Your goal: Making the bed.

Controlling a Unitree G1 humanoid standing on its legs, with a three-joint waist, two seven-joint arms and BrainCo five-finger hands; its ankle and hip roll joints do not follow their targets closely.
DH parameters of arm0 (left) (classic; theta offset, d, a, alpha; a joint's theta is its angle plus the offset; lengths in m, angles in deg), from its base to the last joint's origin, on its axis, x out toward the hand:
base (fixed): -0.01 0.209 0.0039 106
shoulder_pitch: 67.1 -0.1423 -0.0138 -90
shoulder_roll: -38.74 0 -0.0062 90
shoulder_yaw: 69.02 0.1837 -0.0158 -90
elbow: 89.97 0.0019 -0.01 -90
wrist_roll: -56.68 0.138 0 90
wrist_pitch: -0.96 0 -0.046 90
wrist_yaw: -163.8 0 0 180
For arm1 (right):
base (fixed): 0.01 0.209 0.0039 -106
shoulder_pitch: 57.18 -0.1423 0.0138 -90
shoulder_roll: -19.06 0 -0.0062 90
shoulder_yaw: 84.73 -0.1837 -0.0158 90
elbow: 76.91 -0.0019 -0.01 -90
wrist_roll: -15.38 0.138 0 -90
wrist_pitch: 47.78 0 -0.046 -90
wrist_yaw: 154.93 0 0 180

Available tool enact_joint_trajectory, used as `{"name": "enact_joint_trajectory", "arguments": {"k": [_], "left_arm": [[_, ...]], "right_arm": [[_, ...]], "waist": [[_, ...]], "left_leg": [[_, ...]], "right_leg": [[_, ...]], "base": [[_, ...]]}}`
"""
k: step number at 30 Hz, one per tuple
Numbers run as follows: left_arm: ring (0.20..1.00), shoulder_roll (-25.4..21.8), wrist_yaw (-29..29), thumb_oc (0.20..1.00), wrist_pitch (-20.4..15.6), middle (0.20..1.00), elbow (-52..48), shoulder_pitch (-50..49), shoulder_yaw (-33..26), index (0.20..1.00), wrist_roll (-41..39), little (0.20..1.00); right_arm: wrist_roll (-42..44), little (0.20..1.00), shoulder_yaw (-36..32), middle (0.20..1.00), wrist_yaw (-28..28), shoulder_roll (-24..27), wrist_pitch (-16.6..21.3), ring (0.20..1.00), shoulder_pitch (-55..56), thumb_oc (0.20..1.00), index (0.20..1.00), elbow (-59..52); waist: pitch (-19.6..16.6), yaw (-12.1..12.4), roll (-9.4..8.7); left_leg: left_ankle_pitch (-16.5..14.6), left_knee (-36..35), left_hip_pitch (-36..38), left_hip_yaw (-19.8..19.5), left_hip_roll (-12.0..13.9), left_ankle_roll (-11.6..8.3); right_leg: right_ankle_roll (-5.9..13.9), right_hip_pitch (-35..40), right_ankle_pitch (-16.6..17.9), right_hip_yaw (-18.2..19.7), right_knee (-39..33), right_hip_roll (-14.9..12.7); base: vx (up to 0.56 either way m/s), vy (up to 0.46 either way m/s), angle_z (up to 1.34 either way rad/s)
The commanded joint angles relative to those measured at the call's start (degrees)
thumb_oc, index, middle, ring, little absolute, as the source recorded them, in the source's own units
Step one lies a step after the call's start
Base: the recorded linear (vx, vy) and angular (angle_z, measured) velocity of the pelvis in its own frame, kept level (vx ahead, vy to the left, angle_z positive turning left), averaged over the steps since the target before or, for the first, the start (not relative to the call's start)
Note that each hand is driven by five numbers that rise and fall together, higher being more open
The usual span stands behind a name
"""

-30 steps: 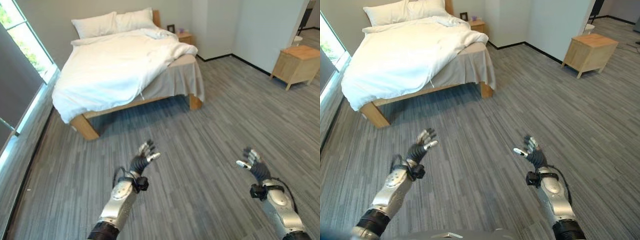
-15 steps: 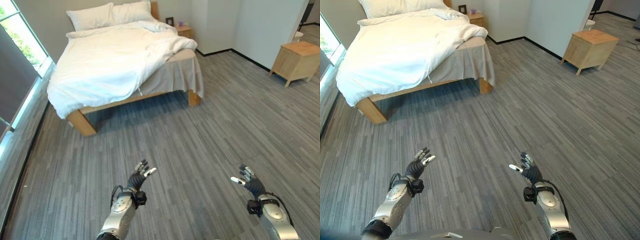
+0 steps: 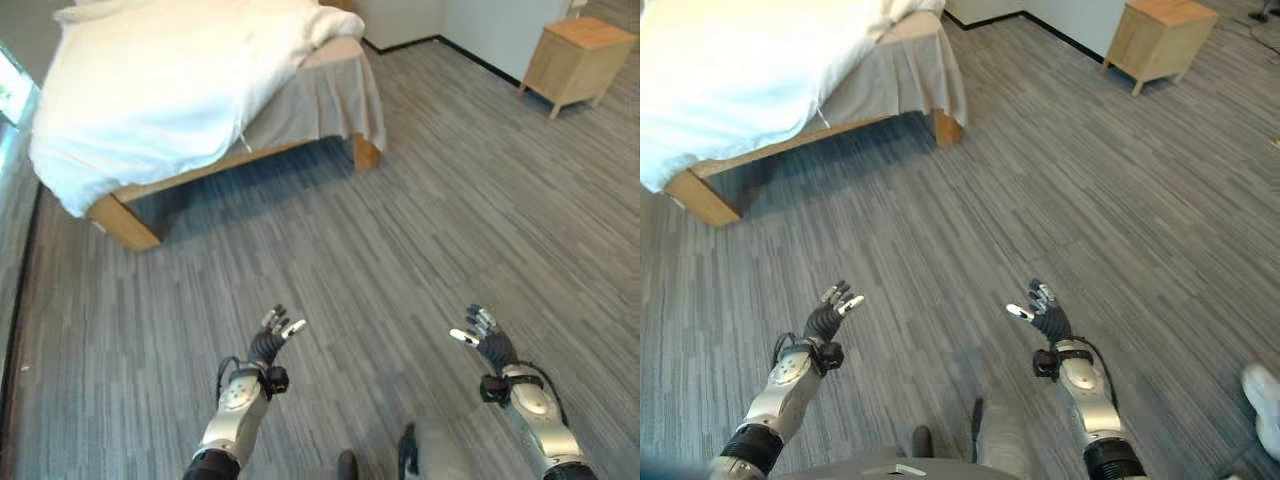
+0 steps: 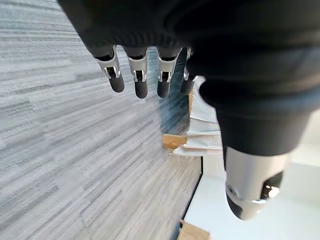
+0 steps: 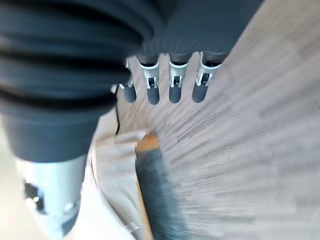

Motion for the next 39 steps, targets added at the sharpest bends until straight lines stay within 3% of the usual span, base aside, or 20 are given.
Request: {"name": "enact_joint_trajectory", "arguments": {"k": [1, 2, 6, 7, 8, 10, 12, 14, 18, 19, 21, 23, 25, 26, 28, 30, 31, 35, 37, 39], "left_arm": [[1.0, -2.8, -0.5, 1.0, -2.5, 1.0, -3.4, 2.4, -2.9, 1.0, 2.0, 1.0], [1.0, -2.8, -0.5, 1.0, -2.6, 1.0, -2.7, 3.5, -2.3, 1.0, 2.3, 1.0], [1.0, -3.0, 0.8, 1.0, -2.1, 1.0, -4.3, 4.2, -0.7, 1.0, 3.2, 1.0], [1.0, -1.1, 0.3, 1.0, -2.3, 1.0, -4.0, 4.3, -0.4, 1.0, 1.4, 1.0], [1.0, -0.9, 0.7, 1.0, -2.2, 1.0, -3.7, 4.5, 0.1, 1.0, 0.4, 1.0], [1.0, -0.3, 0.9, 1.0, -1.7, 1.0, -4.6, 4.7, 0.1, 1.0, -0.7, 1.0], [1.0, -1.0, 2.1, 1.0, -1.4, 1.0, -5.4, 5.6, 0.6, 1.0, -1.4, 1.0], [1.0, -0.8, 2.1, 1.0, -1.3, 1.0, -5.1, 6.2, 0.8, 1.0, -1.8, 1.0], [1.0, -0.6, 3.6, 1.0, -1.5, 1.0, -4.9, 6.3, 2.1, 1.0, -2.2, 1.0], [1.0, -0.8, 4.5, 1.0, -1.6, 1.0, -4.8, 5.6, 2.6, 1.0, -1.5, 1.0], [1.0, -0.8, 5.4, 1.0, -1.4, 1.0, -5.0, 4.2, 2.4, 1.0, -0.9, 1.0], [1.0, -1.2, 6.7, 1.0, -0.7, 1.0, -6.7, 2.5, 2.1, 1.0, -0.7, 1.0], [1.0, -1.7, 8.1, 1.0, -0.5, 1.0, -8.8, 0.2, 1.4, 1.0, -2.3, 1.0], [1.0, -1.6, 9.9, 1.0, 0.2, 1.0, -8.9, -0.2, 3.0, 1.0, -2.3, 1.0], [1.0, -2.6, 10.4, 1.0, 0.8, 1.0, -10.0, 0.2, 4.3, 1.0, -1.5, 1.0], [1.0, -3.2, 10.6, 1.0, 0.8, 1.0, -10.4, 1.3, 5.1, 1.0, -1.4, 1.0], [1.0, -4.3, 11.9, 1.0, 0.5, 1.0, -10.0, 2.6, 6.5, 1.0, -1.3, 1.0], [1.0, -4.9, 13.2, 1.0, 0.4, 1.0, -10.1, 3.3, 7.7, 1.0, -2.2, 1.0], [1.0, -5.0, 14.0, 1.0, 0.1, 1.0, -9.0, 4.1, 8.9, 1.0, -2.7, 1.0], [1.0, -4.9, 14.5, 1.0, 0.1, 1.0, -8.4, 4.7, 9.7, 1.0, -2.6, 1.0]], "right_arm": [[5.6, 1.0, -0.6, 1.0, -0.3, 1.1, 2.9, 1.0, -2.9, 1.0, 1.0, -2.5], [6.3, 1.0, -0.9, 1.0, 0.3, 1.5, 3.7, 1.0, -3.0, 1.0, 1.0, -2.0], [7.0, 1.0, -1.7, 1.0, -0.7, 2.3, 2.6, 1.0, -0.9, 1.0, 1.0, -4.3], [7.0, 1.0, -0.9, 1.0, -1.4, 3.0, 2.7, 1.0, -0.2, 1.0, 1.0, -4.2], [7.6, 1.0, -0.9, 1.0, -1.3, 3.4, 2.5, 1.0, 0.3, 1.0, 1.0, -4.7], [10.5, 1.0, -1.5, 1.0, -1.6, 4.5, 3.1, 1.0, 0.1, 1.0, 1.0, -5.0], [9.4, 1.0, -2.0, 1.0, -1.8, 6.2, 2.7, 1.0, 1.0, 1.0, 1.0, -5.9], [8.5, 1.0, -2.7, 1.0, -0.8, 6.9, 2.5, 1.0, 0.4, 1.0, 1.0, -4.8], [9.1, 1.0, -4.3, 1.0, -0.8, 7.1, 2.6, 1.0, 0.5, 1.0, 1.0, -3.4], [8.1, 1.0, -4.1, 1.0, -1.1, 6.9, 2.7, 1.0, 1.2, 1.0, 1.0, -2.9], [6.4, 1.0, -3.9, 1.0, -2.4, 6.9, 2.2, 1.0, 1.5, 1.0, 1.0, -2.2], [6.1, 1.0, -4.1, 1.0, -3.2, 6.6, 1.6, 1.0, 1.4, 1.0, 1.0, -2.2], [5.7, 1.0, -3.2, 1.0, -4.1, 5.4, 1.1, 1.0, 1.0, 1.0, 1.0, -2.5], [5.5, 1.0, -2.3, 1.0, -4.1, 3.6, 1.5, 1.0, 0.9, 1.0, 1.0, -1.3], [7.9, 1.0, -1.4, 1.0, -4.2, 1.9, 1.2, 1.0, 0.0, 1.0, 1.0, -1.6], [8.8, 1.0, -0.7, 1.0, -4.6, 1.3, 1.4, 1.0, -0.2, 1.0, 1.0, -1.9], [7.7, 1.0, -0.1, 1.0, -5.6, 1.6, 1.2, 1.0, 0.0, 1.0, 1.0, -2.0], [7.8, 1.0, -2.3, 1.0, -6.1, 2.2, 1.2, 1.0, 2.9, 1.0, 1.0, -4.5], [7.3, 1.0, -4.0, 1.0, -5.5, 2.8, 1.9, 1.0, 4.0, 1.0, 1.0, -4.7], [7.4, 1.0, -4.9, 1.0, -5.4, 2.9, 2.0, 1.0, 4.7, 1.0, 1.0, -5.0]], "waist": [[-0.8, -2.2, -1.1], [-0.8, -3.9, -1.25], [-2.2, -5.5, -1.03], [-2.7, -6.0, 0.01], [-2.7, -6.0, -0.07], [-2.2, -5.3, -2.45], [0.2, -3.1, -4.78], [1.0, -1.6, -5.17], [-0.2, 1.2, -4.23], [-1.1, 2.5, -3.25], [-2.4, 3.6, -2.49], [-3.6, 4.4, -2.4], [-5.5, 5.1, -2.44], [-6.5, 5.4, -3.64], [-5.2, 5.0, -2.74], [-3.8, 3.9, -1.82], [-2.4, 1.8, -0.28], [-2.6, -1.1, -0.12], [-3.1, -2.8, -1.19], [-3.3, -3.6, -1.47]], "left_leg": [[0.7, -3.7, 9.1, -4.0, 3.4, -3.16], [0.5, -3.7, 10.4, -5.4, 4.2, -4.53], [1.8, -3.7, 12.9, -7.1, 6.6, -6.47], [9.6, 4.3, 12.3, -7.5, 10.0, -8.54], [12.6, 10.0, 9.5, -7.0, 10.1, -9.02], [20.1, 34.5, -0.7, -5.6, 10.6, -9.16], [18.9, 45.9, -8.9, -2.7, 10.3, -8.03], [16.8, 47.9, -14.8, -1.7, 8.8, -7.71], [16.3, 27.3, -21.6, 4.7, 9.7, -7.84], [17.7, 12.1, -19.8, 5.6, 7.0, -7.41], [19.5, 3.4, -19.3, 6.4, 5.5, -7.55], [20.3, 2.7, -18.7, 9.3, 4.9, -7.41], [17.6, 2.6, -16.2, 9.7, 3.4, -4.88], [14.2, 2.5, -13.3, 9.6, 0.7, -1.92], [12.2, 1.3, -9.0, 9.5, 0.2, 0.2], [11.8, 1.0, -7.0, 8.4, 0.6, 0.98], [10.5, -0.5, -3.2, 4.8, 1.0, 1.37], [9.5, -2.0, 0.1, -0.8, 0.5, -0.18], [8.3, -2.1, 0.6, -3.9, -0.5, -0.87], [7.8, -2.2, 1.2, -5.9, -0.9, -0.94]], "right_leg": [[1.65, 9.8, 14.0, -0.2, -30.3, 0.7], [1.99, 9.2, 16.1, 1.2, -41.2, 4.0], [1.79, 9.0, 17.8, 2.5, -44.2, 6.1], [-1.04, 10.0, 16.1, 2.1, -40.4, 7.6], [-1.89, 11.6, 15.2, 1.8, -40.7, 7.7], [-5.75, 16.8, 12.5, 1.6, -41.6, 7.8], [-8.34, 22.0, 9.4, 2.9, -42.9, 8.2], [-8.57, 25.8, 8.2, 4.3, -44.1, 8.3], [-7.46, 33.1, 5.3, 4.0, -46.3, 8.5], [-6.51, 36.3, 3.6, 4.0, -47.1, 9.0], [-5.71, 40.0, 2.3, 3.4, -48.2, 9.7], [-5.1, 42.4, 1.7, 3.1, -48.1, 9.6], [-3.86, 43.3, 0.4, 3.2, -45.9, 8.0], [-0.56, 40.5, 6.5, 2.9, -33.1, 4.2], [1.06, 34.1, 16.6, 4.7, -16.6, 2.5], [0.77, 30.3, 18.4, 5.8, -10.5, 2.4], [-0.69, 23.7, 13.8, 8.0, -4.8, 3.8], [-1.9, 21.7, 9.8, 8.1, -21.5, 2.0], [-0.85, 22.7, 9.0, 15.8, -35.3, 5.1], [0.2, 23.7, 9.1, 19.9, -38.0, 6.4]], "base": [[0.61, -0.246, 0.13], [0.31, -0.131, 0.19], [0.48, -0.233, 0.37], [0.56, -0.329, 0.75], [0.61, -0.418, 0.67], [0.49, -0.494, 0.81], [0.45, -0.44, 0.19], [0.43, -0.183, -0.46], [0.6, -0.032, -0.32], [0.57, 0.069, -0.35], [0.65, 0.039, -0.26], [0.61, 0.011, -0.04], [0.59, 0.105, -0.44], [0.55, 0.235, -0.54], [0.38, 0.25, -0.15], [0.25, 0.093, 0.75], [0.29, 0.008, 1.26], [0.35, -0.122, 1.22], [0.23, -0.127, 1.1], [0.18, -0.094, 0.72]]}}
